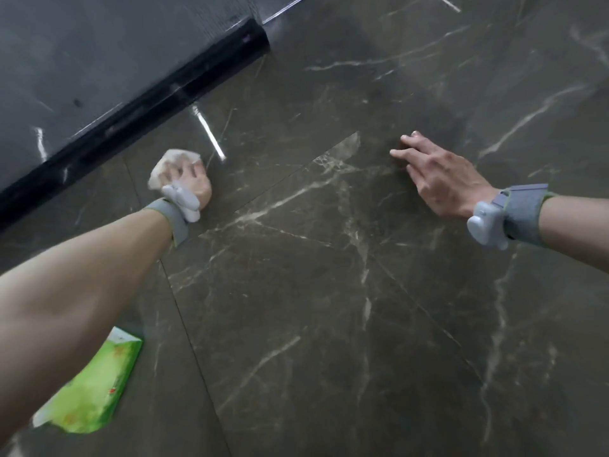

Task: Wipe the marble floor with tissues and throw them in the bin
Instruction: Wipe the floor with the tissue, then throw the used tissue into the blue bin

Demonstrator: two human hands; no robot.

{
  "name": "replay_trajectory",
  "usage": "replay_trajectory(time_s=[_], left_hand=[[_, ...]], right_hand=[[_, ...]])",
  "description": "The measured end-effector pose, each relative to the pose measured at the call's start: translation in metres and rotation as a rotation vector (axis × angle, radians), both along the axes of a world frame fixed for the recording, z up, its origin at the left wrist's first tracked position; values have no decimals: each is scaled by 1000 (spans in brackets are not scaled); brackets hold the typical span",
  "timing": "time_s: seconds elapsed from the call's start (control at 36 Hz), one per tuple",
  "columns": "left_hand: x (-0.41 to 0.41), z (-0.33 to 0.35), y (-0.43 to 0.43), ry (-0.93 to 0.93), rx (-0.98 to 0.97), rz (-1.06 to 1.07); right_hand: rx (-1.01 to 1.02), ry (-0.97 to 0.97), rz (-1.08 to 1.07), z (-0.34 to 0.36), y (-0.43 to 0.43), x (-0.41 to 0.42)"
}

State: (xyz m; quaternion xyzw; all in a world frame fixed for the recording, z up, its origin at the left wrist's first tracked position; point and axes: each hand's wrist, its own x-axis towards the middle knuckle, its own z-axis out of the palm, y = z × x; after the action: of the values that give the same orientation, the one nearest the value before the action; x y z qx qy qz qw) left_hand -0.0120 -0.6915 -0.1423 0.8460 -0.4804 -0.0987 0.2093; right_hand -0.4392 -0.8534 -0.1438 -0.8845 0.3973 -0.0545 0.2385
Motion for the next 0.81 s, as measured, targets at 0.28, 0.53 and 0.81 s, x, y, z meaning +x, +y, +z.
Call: replay_trajectory(time_s=[0.28, 0.53, 0.81], left_hand=[[-148, 25, -74, -23, 152, -271], [-248, 38, -77, 36, 154, -458], [-201, 93, -57, 600, 54, -64]], right_hand=[[-5, 31, 39, 10, 7, 6], [-25, 84, 116, 41, 17, 3], [25, 106, 52, 91, 30, 18]])
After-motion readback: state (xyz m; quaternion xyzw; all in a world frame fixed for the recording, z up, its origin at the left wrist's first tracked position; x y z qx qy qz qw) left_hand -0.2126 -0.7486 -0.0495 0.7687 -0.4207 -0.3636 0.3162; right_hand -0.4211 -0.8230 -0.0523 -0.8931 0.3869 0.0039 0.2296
